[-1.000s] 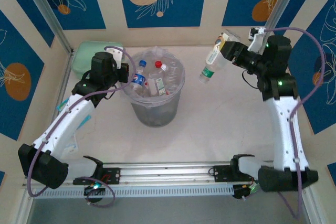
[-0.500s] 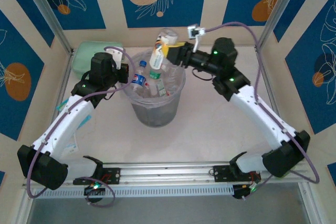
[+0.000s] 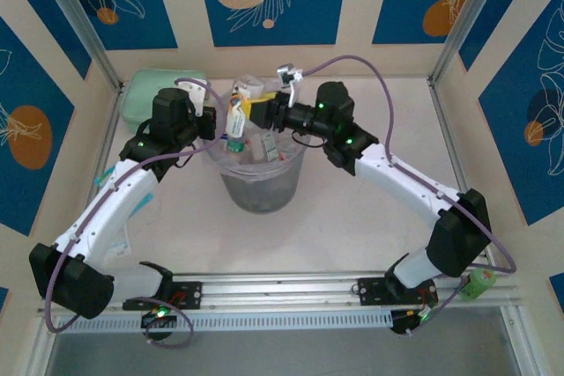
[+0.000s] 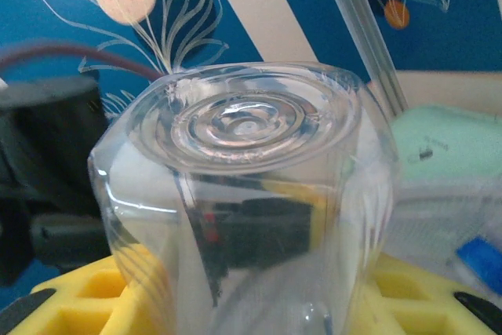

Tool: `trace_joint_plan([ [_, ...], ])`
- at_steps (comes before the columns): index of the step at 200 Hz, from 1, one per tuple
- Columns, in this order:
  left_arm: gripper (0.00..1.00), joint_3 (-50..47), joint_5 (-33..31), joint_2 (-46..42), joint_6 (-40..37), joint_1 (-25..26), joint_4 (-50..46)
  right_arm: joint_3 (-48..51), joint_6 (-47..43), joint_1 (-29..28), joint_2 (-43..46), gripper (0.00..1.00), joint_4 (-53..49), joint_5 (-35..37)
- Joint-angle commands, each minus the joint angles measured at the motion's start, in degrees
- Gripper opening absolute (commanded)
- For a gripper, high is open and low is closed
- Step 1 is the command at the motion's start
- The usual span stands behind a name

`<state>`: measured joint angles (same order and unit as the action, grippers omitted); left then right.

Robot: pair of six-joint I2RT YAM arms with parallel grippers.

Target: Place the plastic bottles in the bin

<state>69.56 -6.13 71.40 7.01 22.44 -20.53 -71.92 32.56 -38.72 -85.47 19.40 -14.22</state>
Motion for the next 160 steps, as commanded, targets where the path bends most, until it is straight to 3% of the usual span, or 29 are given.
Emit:
trace_joint_plan([
  [1,0.0,-1.5,-0.8,0.1,-0.3,0.5,-4.5,2.8,-0.8,-1.3,-1.4,0.19,2.6,2.2],
  [53,0.0,-1.5,-1.1,0.5,-0.5,0.5,-4.7,2.8,-9.5,-6.4,-2.3,0.2,-14.6,11.6],
  [113,0.0,-1.5,-1.0,1.7,-0.5,0.4,-4.7,0.8,-5.3,-10.4,-2.5,0.21,-33.0,15.0],
  [126,0.0,-1.5,-0.9,1.9,-0.5,0.4,-4.8,-0.3,-4.4,-10.4,-2.4,0.27,-35.3,13.6],
  [160,0.0,-1.6,-1.3,1.8,-0.7,0.4,-4.8,-5.6,-8.0,-9.5,1.0,0.58,-41.2,15.0],
])
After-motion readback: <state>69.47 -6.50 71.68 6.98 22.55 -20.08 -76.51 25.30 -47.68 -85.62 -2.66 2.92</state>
